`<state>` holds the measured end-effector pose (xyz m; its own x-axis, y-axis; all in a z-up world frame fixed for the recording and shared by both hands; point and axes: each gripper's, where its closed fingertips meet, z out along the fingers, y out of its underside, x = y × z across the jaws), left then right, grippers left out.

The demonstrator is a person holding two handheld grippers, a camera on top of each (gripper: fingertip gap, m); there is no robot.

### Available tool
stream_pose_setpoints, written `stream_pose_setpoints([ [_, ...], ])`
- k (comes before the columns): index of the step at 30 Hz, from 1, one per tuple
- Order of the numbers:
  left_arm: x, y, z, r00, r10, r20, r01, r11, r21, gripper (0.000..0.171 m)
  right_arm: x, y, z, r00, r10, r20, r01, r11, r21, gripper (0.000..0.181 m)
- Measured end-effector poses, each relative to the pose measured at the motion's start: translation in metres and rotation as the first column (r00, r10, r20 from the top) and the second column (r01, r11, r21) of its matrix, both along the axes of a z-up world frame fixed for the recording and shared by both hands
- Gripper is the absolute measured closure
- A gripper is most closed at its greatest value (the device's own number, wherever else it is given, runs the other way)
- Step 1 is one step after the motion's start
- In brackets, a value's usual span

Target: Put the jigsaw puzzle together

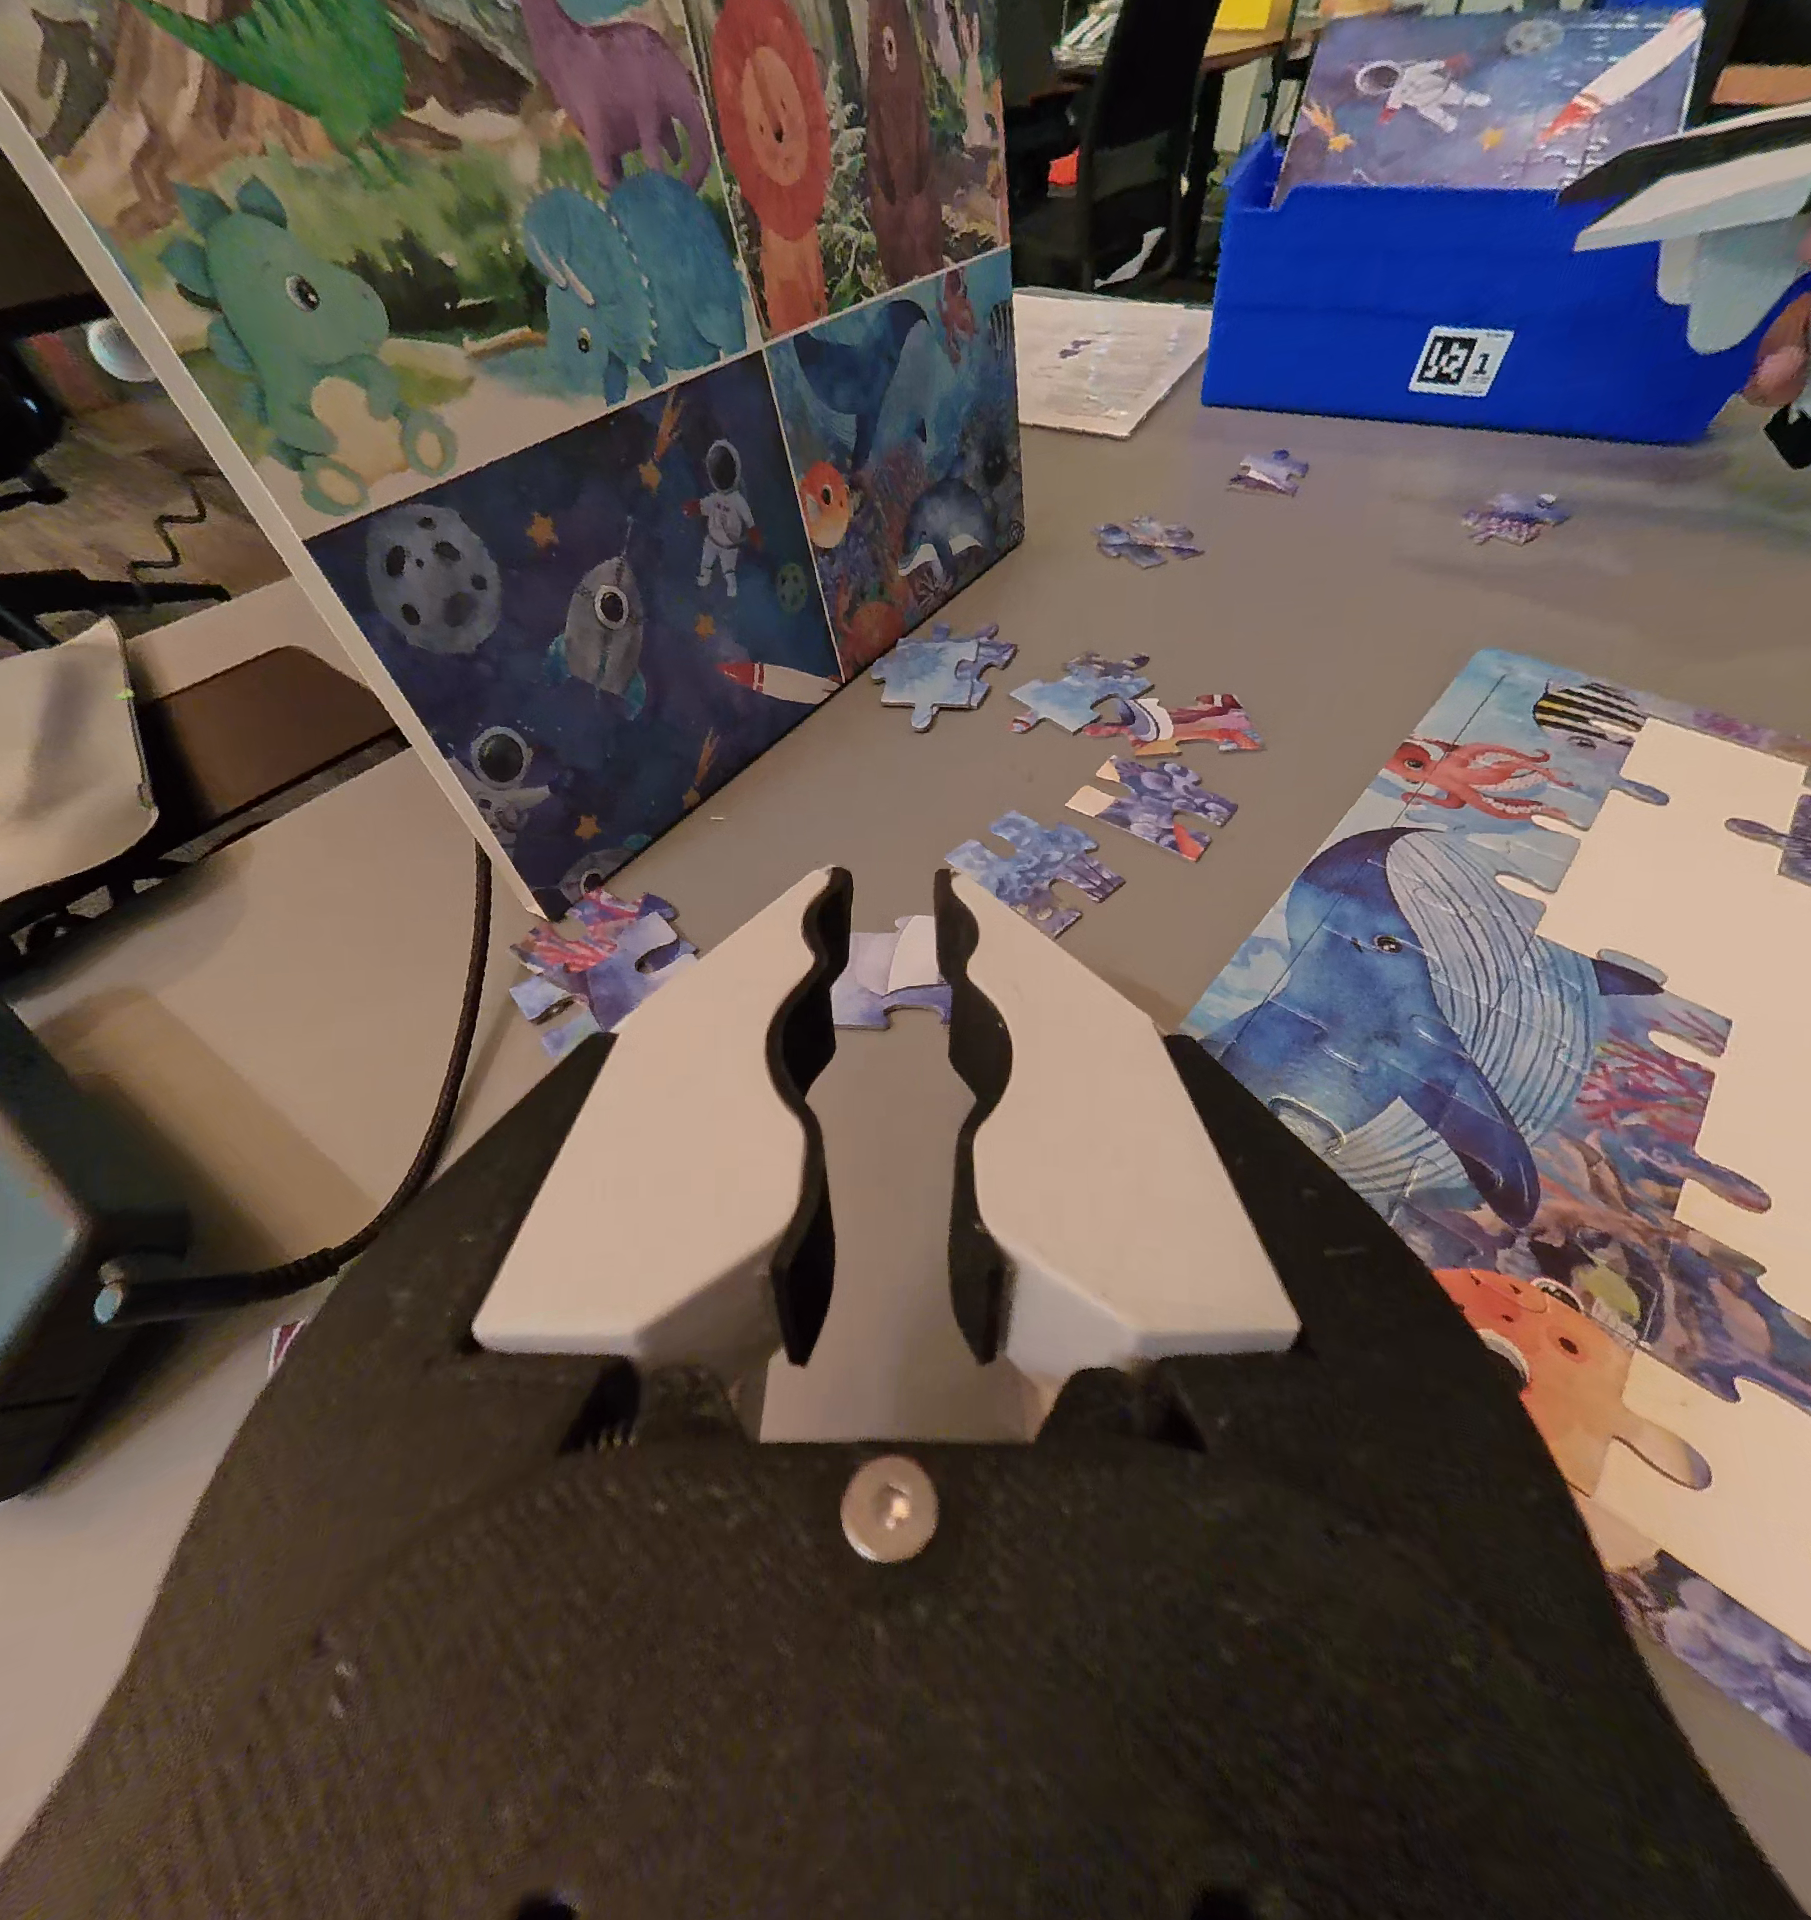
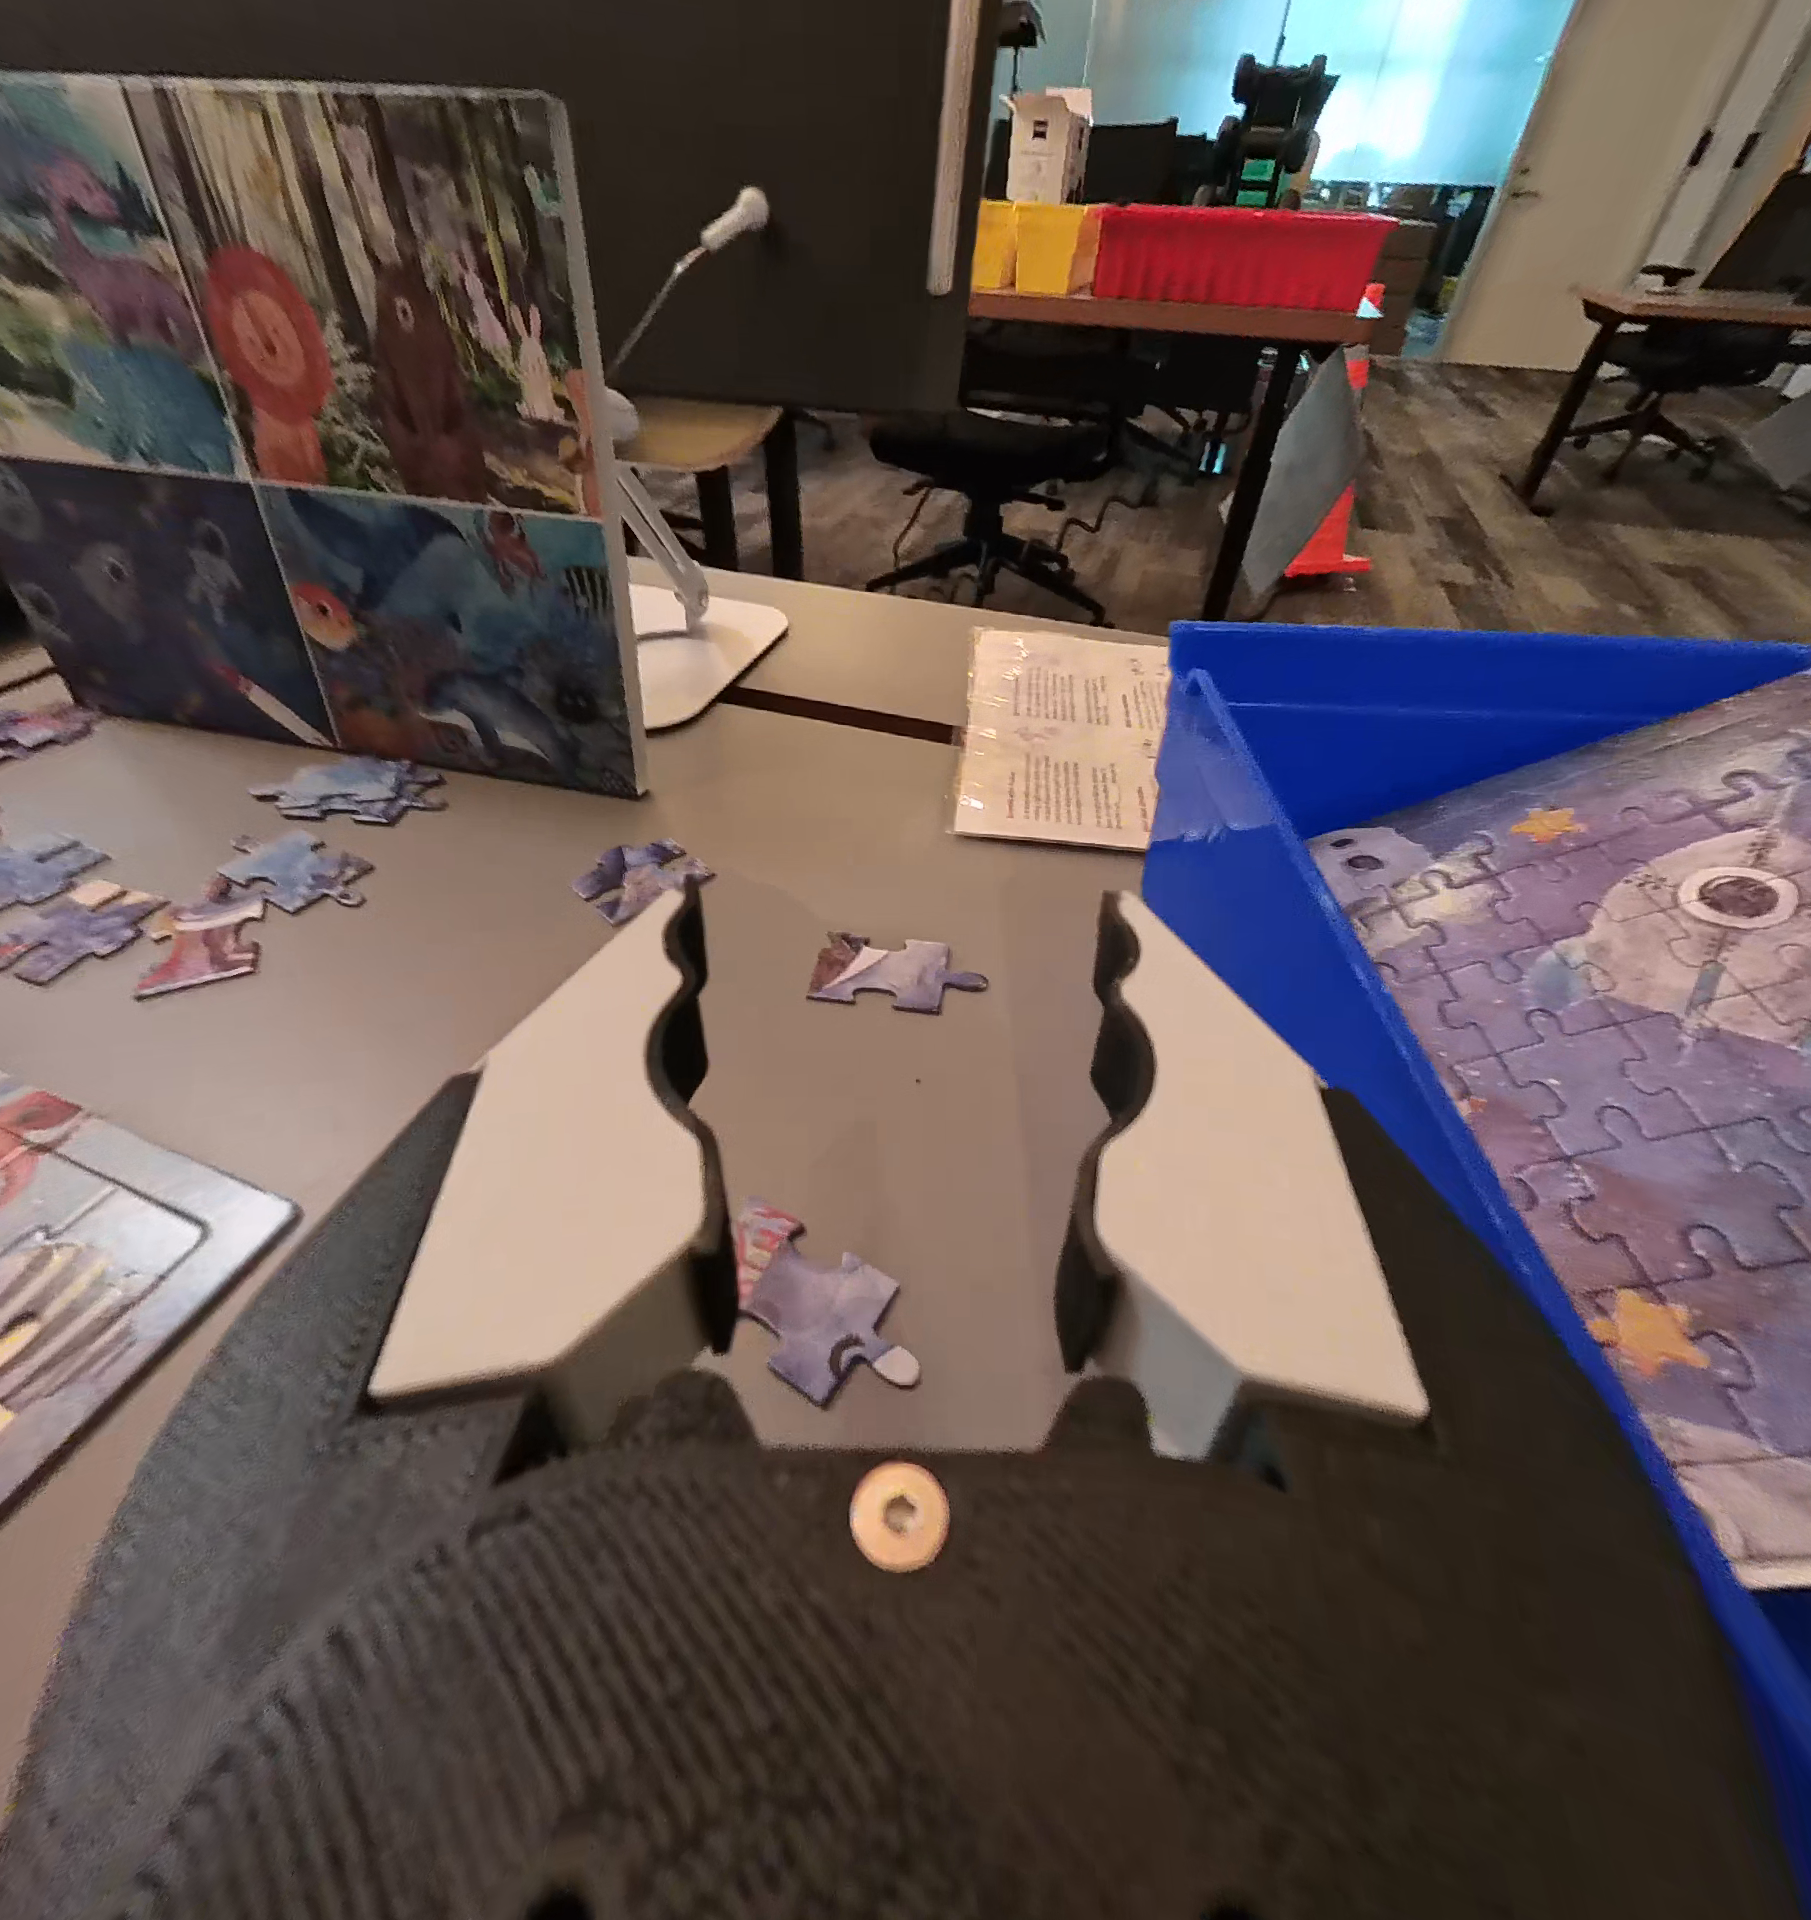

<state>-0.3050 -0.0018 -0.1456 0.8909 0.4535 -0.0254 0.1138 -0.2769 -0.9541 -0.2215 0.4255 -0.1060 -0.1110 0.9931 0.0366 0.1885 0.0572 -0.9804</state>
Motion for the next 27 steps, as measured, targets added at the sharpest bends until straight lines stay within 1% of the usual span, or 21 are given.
stream_pose_setpoints([
  [4, 0.001, 0.001, -0.002, 1.0, -0.003, -0.007, 0.002, 1.0, -0.017, 0.158, -0.001, -0.006, 0.0, 0.999, 0.035, -0.005, -0.035, 0.999, -0.033, 0.106],
  [16, 0.001, 0.002, -0.003, 1.0, -0.003, -0.002, 0.003, 1.0, -0.024, 0.155, -0.013, -0.04, -0.032, 0.985, 0.142, 0.098, -0.138, 0.989, -0.047, 0.109],
  [19, -0.002, 0.0, -0.002, 1.0, 0.02, -0.005, -0.02, 1.0, -0.016, 0.15, -0.014, -0.044, -0.036, 0.982, 0.153, 0.112, -0.149, 0.988, -0.043, 0.111],
  [21, -0.006, -0.003, 0.001, 0.998, 0.055, -0.006, -0.055, 0.998, -0.001, 0.14, -0.015, -0.047, -0.039, 0.979, 0.167, 0.115, -0.161, 0.985, -0.055, 0.112],
  [22, -0.01, -0.007, 0.003, 0.997, 0.082, -0.012, -0.082, 0.997, 0.014, 0.133, -0.015, -0.049, -0.04, 0.978, 0.174, 0.119, -0.168, 0.984, -0.061, 0.113],
  [23, -0.017, -0.014, 0.007, 0.991, 0.129, -0.035, -0.127, 0.991, 0.034, 0.13, -0.016, -0.049, -0.041, 0.976, 0.177, 0.124, -0.171, 0.983, -0.06, 0.114],
  [25, -0.034, -0.04, 0.024, 0.961, 0.264, -0.081, -0.256, 0.962, 0.089, 0.121, -0.016, -0.051, -0.041, 0.975, 0.182, 0.128, -0.176, 0.983, -0.052, 0.115],
  [27, -0.046, -0.074, 0.049, 0.922, 0.381, -0.07, -0.363, 0.912, 0.19, 0.119, -0.016, -0.052, -0.041, 0.974, 0.186, 0.126, -0.181, 0.982, -0.047, 0.116],
])
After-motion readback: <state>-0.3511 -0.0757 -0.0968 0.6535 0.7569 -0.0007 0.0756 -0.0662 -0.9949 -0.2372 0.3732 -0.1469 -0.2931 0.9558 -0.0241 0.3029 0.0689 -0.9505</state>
